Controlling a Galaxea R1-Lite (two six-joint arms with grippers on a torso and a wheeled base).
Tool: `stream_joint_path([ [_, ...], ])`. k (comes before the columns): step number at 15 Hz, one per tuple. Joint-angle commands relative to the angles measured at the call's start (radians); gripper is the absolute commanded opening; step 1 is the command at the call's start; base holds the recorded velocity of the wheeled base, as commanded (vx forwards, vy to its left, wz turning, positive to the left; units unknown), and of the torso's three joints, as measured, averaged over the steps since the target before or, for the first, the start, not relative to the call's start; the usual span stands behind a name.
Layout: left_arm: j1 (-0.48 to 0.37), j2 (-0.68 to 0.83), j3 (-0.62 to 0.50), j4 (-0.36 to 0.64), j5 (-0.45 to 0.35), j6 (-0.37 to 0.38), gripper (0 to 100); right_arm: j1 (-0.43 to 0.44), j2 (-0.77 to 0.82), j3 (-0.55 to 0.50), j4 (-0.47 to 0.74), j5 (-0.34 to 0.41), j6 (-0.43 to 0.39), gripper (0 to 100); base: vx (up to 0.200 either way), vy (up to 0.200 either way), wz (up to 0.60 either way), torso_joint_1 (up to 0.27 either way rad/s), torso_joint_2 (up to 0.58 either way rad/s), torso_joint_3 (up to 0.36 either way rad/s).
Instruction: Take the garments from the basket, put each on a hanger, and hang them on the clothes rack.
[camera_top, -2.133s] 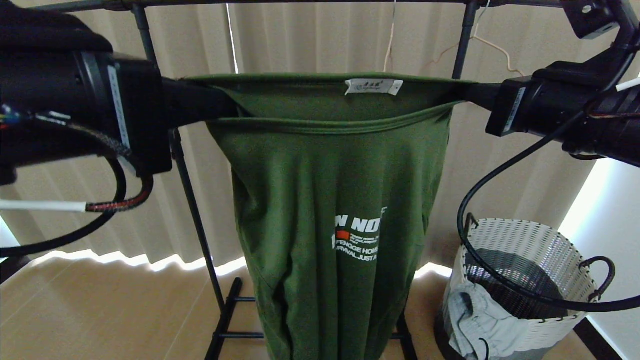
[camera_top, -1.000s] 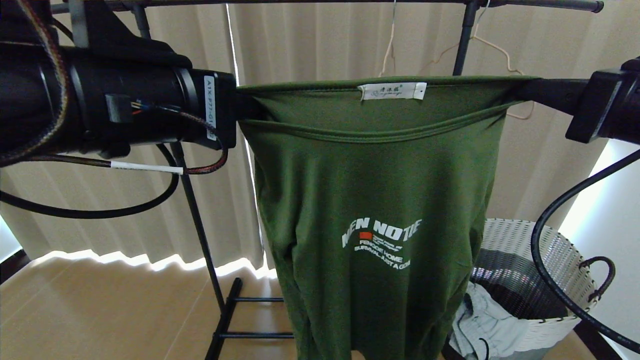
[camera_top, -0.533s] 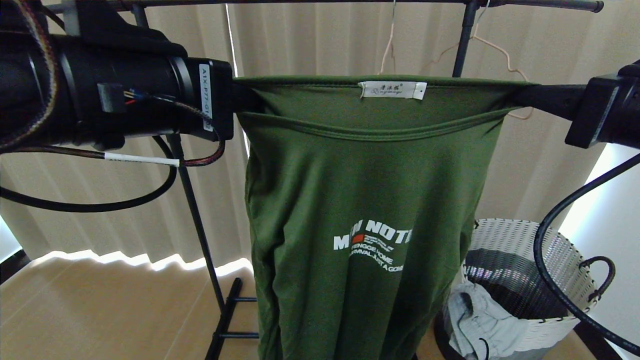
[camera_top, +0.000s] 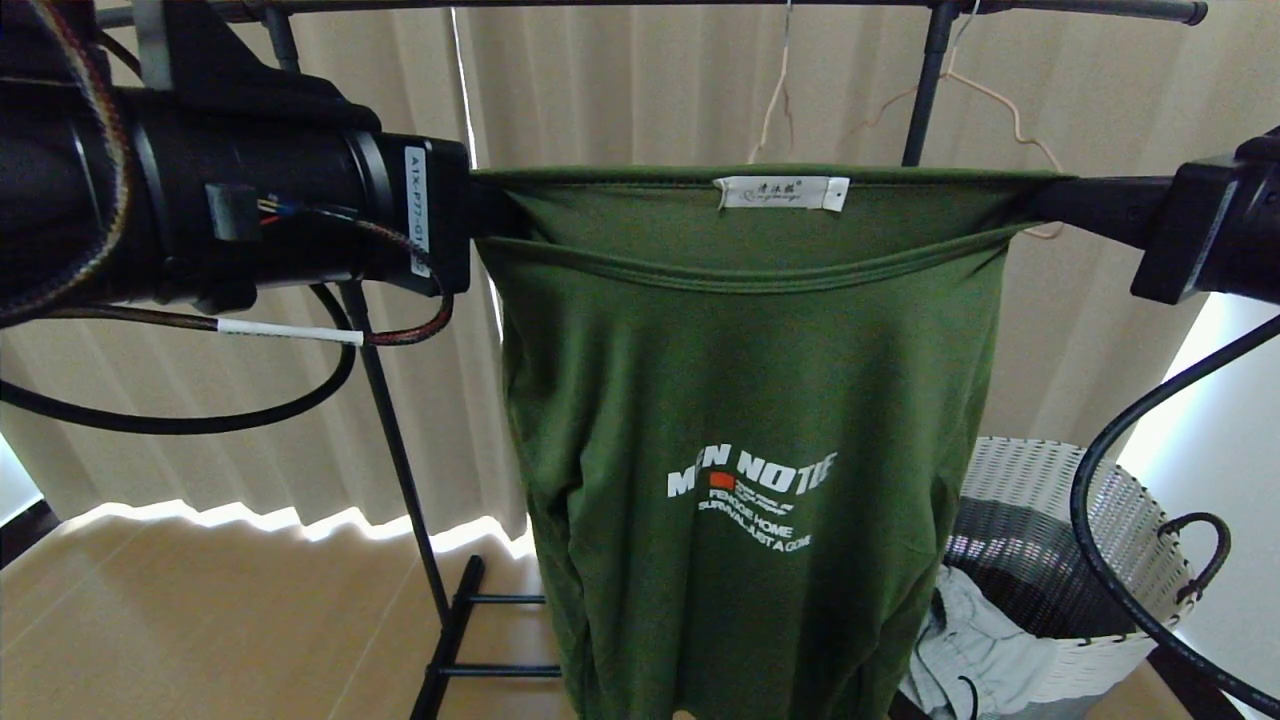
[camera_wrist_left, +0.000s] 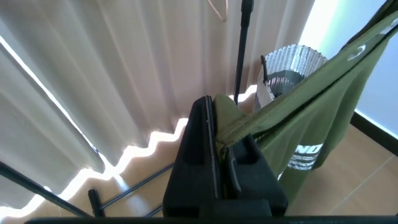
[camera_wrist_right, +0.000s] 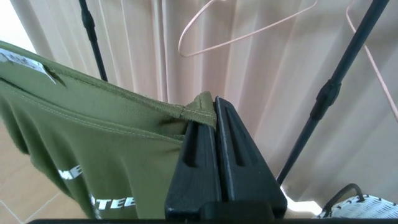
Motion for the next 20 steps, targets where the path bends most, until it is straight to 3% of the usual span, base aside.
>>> stream_joint_path([
  [1, 0.0, 0.0, 0.002, 0.0, 0.001, 0.0, 0, 0.0, -0.001, 0.001, 0.0, 0.001, 0.0, 100, 0.0, 0.0, 0.0, 0.0, 0.0, 0.0],
  [4, 0.008, 0.0, 0.004, 0.001, 0.018, 0.003, 0, 0.0, -0.004, 0.011, -0.009, 0.001, 0.0, 100, 0.0, 0.0, 0.0, 0.0, 0.0, 0.0],
  [9, 0.066, 0.007, 0.004, 0.003, 0.113, 0.02, 0, 0.0, -0.062, 0.066, -0.013, 0.011, -0.002, 100, 0.0, 0.0, 0.0, 0.0, 0.0, 0.0],
  [13, 0.13, 0.012, 0.045, -0.013, 0.14, 0.09, 0, 0.0, -0.12, 0.1, -0.003, 0.119, -0.003, 100, 0.0, 0.0, 0.0, 0.0, 0.0, 0.0],
  [20, 0.137, 0.015, 0.058, -0.039, 0.14, 0.087, 0, 0.0, -0.151, 0.115, -0.003, 0.228, -0.026, 100, 0.0, 0.0, 0.0, 0.0, 0.0, 0.0],
])
